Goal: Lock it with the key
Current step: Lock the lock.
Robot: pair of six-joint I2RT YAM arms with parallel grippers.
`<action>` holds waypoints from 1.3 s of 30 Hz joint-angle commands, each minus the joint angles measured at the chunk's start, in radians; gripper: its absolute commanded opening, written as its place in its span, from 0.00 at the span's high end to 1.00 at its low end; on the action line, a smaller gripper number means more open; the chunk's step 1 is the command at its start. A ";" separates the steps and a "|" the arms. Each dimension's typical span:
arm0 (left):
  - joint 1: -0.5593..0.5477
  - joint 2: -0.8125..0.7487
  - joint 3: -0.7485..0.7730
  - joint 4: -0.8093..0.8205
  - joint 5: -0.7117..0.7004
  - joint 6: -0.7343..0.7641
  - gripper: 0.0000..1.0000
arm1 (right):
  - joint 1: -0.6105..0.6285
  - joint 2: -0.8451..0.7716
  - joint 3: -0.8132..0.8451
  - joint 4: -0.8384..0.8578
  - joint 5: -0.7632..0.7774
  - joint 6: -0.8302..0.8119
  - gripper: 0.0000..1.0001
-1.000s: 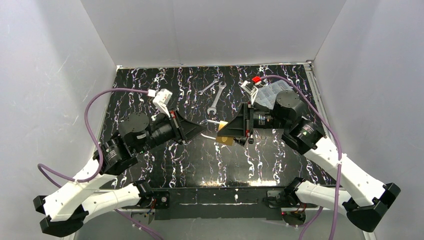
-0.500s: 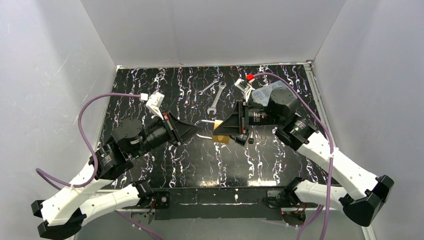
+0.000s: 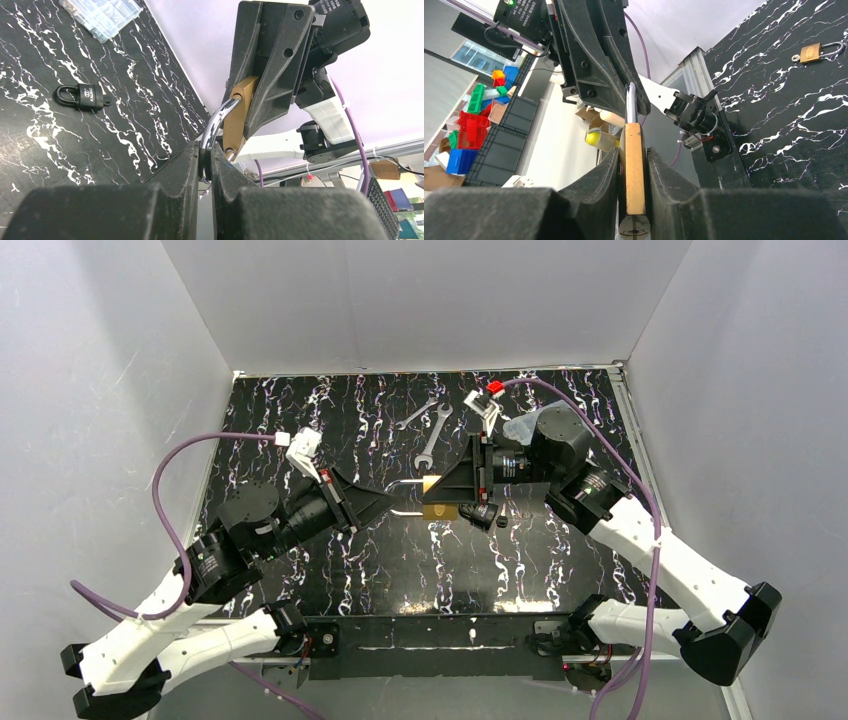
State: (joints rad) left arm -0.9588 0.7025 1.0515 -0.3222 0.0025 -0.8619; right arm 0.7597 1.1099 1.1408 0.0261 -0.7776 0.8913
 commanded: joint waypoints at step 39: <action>-0.113 0.208 0.083 0.238 0.227 -0.021 1.00 | 0.106 0.042 -0.029 0.041 0.219 -0.012 0.99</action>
State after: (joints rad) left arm -0.9913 0.8024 1.0775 -0.3309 -0.0086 -0.8734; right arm 0.7746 1.0954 1.1400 -0.0261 -0.6621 0.8650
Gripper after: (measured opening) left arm 0.064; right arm 0.300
